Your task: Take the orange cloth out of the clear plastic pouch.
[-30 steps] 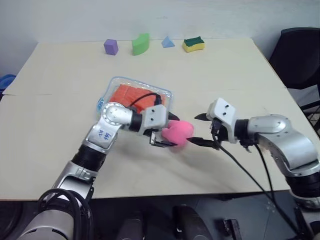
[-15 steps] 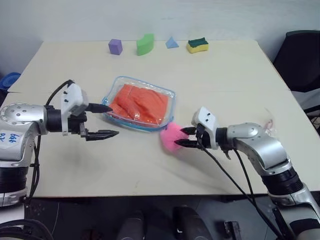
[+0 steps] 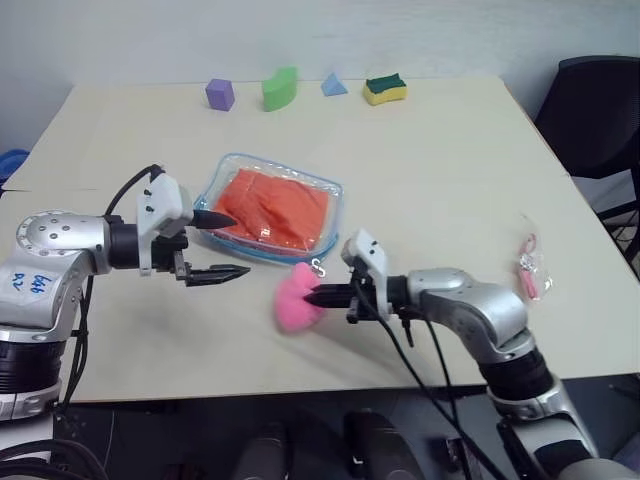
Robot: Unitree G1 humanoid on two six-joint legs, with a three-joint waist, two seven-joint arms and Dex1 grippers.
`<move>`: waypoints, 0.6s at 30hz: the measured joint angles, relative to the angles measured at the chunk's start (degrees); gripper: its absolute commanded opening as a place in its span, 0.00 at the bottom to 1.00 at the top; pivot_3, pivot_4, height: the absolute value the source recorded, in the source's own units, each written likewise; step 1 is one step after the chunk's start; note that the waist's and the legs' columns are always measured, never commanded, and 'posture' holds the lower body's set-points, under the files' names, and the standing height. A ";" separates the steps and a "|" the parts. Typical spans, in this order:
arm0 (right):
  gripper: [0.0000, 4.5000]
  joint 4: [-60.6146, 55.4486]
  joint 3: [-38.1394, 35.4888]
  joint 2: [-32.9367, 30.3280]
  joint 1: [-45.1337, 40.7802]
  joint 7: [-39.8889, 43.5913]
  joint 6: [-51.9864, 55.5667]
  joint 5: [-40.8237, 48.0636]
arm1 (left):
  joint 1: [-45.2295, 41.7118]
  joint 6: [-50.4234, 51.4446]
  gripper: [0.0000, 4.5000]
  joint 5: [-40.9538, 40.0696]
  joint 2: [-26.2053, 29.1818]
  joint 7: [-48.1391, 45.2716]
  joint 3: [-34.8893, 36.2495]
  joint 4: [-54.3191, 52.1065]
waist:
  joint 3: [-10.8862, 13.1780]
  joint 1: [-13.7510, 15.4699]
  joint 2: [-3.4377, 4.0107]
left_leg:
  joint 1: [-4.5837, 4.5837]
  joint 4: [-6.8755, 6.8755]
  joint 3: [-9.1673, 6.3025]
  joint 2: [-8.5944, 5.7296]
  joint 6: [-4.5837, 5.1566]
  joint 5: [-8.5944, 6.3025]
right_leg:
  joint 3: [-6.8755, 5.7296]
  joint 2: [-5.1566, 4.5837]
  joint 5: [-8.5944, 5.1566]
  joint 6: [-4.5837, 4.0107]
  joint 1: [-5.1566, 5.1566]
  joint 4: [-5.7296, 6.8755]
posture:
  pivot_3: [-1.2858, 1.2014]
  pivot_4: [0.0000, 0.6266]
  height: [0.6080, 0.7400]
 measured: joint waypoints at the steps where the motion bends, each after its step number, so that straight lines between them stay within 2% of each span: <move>1: 0.00 0.36 0.68 0.30 -0.05 -0.69 -0.29 -0.65 | -0.24 -0.08 1.00 0.00 -0.21 0.00 -0.30 0.06 | 0.00 0.00 0.00 | 0.00 0.00 0.00 0.00 0.00 0.00 | 0.00 0.00 0.00 0.00 0.00 -0.01 | 0.52 0.24 1.00; 4: 0.00 0.75 1.86 0.27 -0.05 -2.38 -1.83 -3.30 | -1.31 -0.59 1.00 0.07 -0.73 0.01 -1.28 0.27 | 0.00 0.00 0.00 | 0.01 0.01 0.00 -0.01 0.00 0.00 | 0.00 -0.01 0.00 0.00 0.01 -0.01 | 0.52 0.24 1.00; 7: 0.16 0.44 2.22 -1.02 0.34 -3.21 -2.53 -4.75 | -2.03 -1.17 1.00 0.13 -1.43 0.00 -2.22 0.27 | 0.00 -0.07 0.00 | 0.01 0.00 0.01 -0.01 0.00 0.00 | -0.01 0.00 0.00 0.00 0.00 0.00 | 0.52 0.24 1.00; 15: 0.77 -7.81 -0.69 -7.51 1.74 -2.64 2.10 -2.77 | -2.00 -2.97 1.00 0.97 -4.28 -0.76 -7.33 0.10 | 0.00 0.00 0.00 | 0.00 0.00 0.01 0.00 0.00 0.00 | 0.00 0.00 0.00 0.00 0.01 -0.02 | 0.52 0.24 1.00; 18: 0.77 -11.15 -1.26 -8.78 1.66 -2.53 3.80 -1.11 | -2.03 -5.03 1.00 2.36 -5.56 -1.35 -10.24 0.08 | 0.00 0.08 0.00 | 0.00 0.01 0.01 -0.01 0.00 0.00 | 0.01 0.00 0.00 0.00 0.01 -0.04 | 0.52 0.24 1.00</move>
